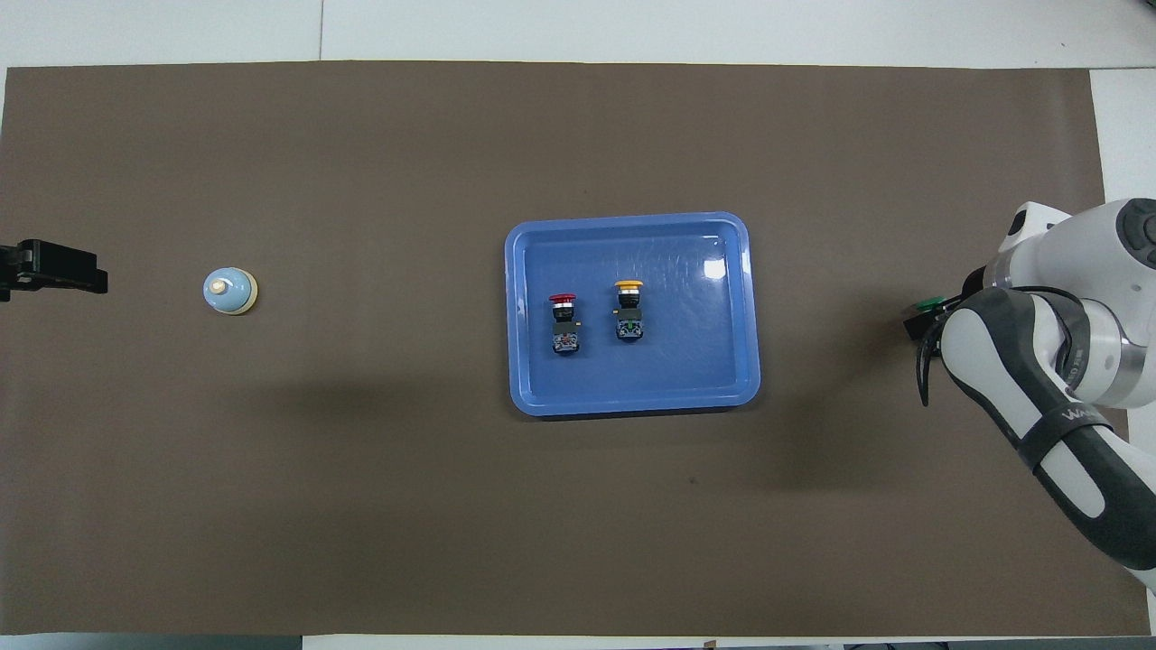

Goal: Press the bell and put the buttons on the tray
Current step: 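Grasp the green button with the right gripper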

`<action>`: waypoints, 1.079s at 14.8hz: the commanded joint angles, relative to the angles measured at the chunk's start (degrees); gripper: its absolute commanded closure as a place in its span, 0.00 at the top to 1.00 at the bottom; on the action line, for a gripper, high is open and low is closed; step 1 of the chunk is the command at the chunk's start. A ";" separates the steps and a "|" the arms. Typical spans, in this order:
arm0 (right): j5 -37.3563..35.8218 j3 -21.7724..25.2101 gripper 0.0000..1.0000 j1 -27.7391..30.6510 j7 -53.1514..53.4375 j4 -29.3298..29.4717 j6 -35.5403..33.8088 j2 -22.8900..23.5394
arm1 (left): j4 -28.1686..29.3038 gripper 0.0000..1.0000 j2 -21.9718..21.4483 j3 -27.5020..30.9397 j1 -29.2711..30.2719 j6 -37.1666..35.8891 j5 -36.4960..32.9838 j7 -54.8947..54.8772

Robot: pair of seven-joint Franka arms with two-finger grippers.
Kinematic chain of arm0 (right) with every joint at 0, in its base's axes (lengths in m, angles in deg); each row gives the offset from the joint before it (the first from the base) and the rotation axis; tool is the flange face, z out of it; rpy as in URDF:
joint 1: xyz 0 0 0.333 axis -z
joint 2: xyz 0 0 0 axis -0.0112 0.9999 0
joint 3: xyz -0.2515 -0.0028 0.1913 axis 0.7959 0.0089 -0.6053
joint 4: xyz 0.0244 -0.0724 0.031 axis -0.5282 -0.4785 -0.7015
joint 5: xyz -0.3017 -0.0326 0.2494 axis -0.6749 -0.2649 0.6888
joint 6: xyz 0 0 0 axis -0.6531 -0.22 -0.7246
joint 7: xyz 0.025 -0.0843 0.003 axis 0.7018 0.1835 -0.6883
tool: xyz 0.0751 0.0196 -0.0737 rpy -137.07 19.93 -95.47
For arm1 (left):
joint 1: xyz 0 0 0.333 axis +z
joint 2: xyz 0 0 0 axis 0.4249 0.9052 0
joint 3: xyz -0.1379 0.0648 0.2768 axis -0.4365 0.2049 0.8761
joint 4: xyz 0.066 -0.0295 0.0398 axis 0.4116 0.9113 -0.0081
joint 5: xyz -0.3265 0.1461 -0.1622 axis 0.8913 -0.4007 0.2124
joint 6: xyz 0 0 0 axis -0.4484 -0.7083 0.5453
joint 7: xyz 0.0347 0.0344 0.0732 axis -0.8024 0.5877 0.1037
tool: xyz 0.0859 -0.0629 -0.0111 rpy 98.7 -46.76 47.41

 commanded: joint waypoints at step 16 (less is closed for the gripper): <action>-0.83 -1.84 0.00 -9.75 11.57 13.94 -18.28 0.51 | 0.38 1.00 -0.96 -0.01 -0.05 -0.53 0.25 0.38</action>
